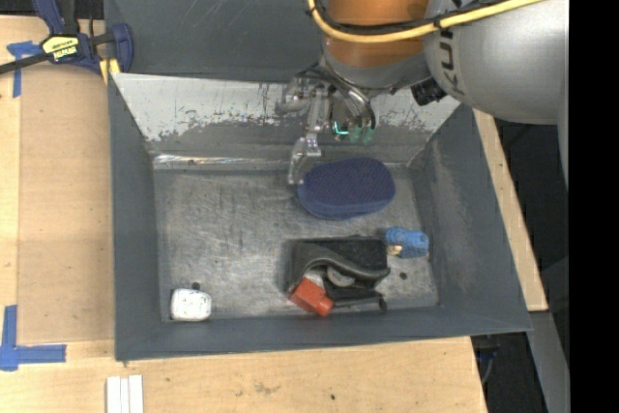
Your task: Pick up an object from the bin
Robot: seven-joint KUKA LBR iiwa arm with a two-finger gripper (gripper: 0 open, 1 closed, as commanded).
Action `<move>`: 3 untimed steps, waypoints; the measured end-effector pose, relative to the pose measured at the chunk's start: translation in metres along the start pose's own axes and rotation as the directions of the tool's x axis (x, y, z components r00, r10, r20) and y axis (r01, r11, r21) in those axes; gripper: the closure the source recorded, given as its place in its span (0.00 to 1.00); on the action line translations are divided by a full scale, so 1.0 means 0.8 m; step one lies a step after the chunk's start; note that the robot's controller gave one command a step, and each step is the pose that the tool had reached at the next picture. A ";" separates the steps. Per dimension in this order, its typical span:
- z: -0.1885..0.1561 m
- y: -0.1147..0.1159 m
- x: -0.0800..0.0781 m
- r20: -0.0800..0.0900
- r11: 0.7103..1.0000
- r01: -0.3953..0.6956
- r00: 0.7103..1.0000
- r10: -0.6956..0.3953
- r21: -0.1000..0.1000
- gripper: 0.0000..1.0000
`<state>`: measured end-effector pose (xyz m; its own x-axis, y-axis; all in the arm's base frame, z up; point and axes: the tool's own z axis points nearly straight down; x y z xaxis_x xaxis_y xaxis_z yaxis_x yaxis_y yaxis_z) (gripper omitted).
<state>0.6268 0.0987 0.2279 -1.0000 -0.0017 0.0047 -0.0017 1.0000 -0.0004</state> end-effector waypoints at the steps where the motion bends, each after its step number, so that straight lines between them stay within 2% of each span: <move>1: 0.090 -0.095 0.065 -0.004 0.998 0.070 0.998 -0.070 0.001 0.00; 2: 0.188 -0.096 0.008 0.008 0.977 0.214 0.977 -0.214 0.001 0.00; 3: 0.184 -0.096 0.008 0.011 0.977 0.212 0.977 -0.212 0.001 1.00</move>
Offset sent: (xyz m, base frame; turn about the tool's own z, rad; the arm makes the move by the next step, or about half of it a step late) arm -0.0495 -0.0709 -0.0679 -0.0759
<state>0.6199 0.0218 0.0806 -0.9768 -0.2138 -0.0062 -0.2139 0.9769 0.0000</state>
